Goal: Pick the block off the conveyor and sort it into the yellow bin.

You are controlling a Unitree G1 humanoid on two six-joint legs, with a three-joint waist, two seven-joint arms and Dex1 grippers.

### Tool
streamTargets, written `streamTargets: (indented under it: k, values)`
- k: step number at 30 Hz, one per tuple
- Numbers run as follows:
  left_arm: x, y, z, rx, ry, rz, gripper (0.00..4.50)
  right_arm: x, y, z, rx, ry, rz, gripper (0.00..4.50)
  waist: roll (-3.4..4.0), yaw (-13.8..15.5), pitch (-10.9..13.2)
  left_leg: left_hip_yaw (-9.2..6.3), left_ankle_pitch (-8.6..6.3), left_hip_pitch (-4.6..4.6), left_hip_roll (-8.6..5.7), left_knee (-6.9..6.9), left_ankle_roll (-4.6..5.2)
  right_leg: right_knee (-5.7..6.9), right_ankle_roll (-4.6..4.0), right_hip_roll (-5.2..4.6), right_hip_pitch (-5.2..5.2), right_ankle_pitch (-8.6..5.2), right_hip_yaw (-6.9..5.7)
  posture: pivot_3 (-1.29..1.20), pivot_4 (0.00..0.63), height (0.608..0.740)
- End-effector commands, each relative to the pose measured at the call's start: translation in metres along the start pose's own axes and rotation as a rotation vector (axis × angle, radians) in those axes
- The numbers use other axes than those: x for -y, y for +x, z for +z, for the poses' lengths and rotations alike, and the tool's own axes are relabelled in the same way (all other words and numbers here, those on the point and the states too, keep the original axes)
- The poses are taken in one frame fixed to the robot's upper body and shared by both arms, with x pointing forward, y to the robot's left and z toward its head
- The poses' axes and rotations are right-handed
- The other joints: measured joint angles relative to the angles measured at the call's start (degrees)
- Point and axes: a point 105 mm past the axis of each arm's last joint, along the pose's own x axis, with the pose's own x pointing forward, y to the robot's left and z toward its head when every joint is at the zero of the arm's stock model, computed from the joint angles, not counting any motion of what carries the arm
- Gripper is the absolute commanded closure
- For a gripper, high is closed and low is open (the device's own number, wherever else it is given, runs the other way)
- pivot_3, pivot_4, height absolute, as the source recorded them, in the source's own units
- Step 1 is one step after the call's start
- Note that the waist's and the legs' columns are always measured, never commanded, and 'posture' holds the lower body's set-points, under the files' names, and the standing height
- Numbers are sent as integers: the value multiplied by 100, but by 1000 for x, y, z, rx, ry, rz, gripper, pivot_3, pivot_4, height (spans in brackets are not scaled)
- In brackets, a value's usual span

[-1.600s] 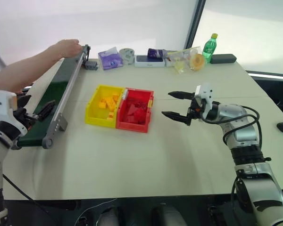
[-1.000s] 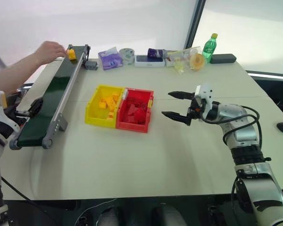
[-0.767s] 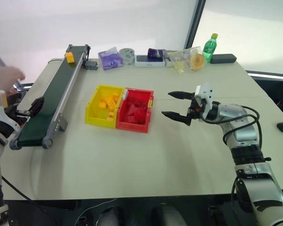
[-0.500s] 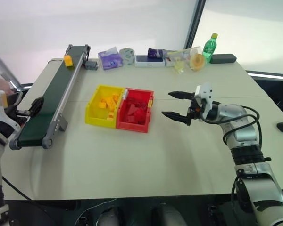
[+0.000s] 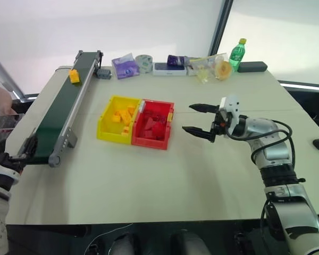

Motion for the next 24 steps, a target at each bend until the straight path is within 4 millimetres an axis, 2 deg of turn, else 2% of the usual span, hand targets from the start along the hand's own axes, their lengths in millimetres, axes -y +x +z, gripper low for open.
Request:
streamTargets:
  k: [1, 7, 14, 17, 19, 24]
  values:
    - [5, -7, 19, 79, 59, -9, 104, 2, 1, 13, 40, -36, 2, 0, 0, -8, 0, 0, 0, 0, 0, 0, 0, 0, 0, 0, 0, 0, 0, 0, 150, 740]
    - [11, -8, 19, 97, 88, -17, 104, 3, 0, 13, 42, -36, 0, 0, 0, -15, 0, 0, 0, 0, 0, -1, 0, -1, 0, 1, 0, 0, 0, 0, 150, 740]
    - [17, -2, 23, 113, 76, -35, 104, 3, 0, 13, 40, -35, -4, 0, 0, -19, 0, 0, 0, 0, 0, -1, 0, -1, 0, 2, 0, 0, 0, 0, 150, 740]
    - [18, 14, 24, 48, 73, 1, 104, 2, 2, 14, 45, -36, -3, 0, -1, -2, -1, -1, 0, 0, 0, -1, 0, -1, 0, 2, 1, 0, 0, 0, 150, 740]
    - [22, 29, 29, 7, 147, 0, 104, 3, 3, 14, 48, -36, -2, 0, -2, 13, -1, -4, 0, 0, 0, 1, 0, -1, 0, 3, 4, 0, -2, 0, 150, 740]
    - [24, 68, 39, -94, 152, 22, 104, 2, 8, 15, 54, -36, 4, 0, -2, 9, -1, 1, 0, 2, -2, -2, 0, -1, 0, 3, 2, 0, -3, 0, 150, 740]
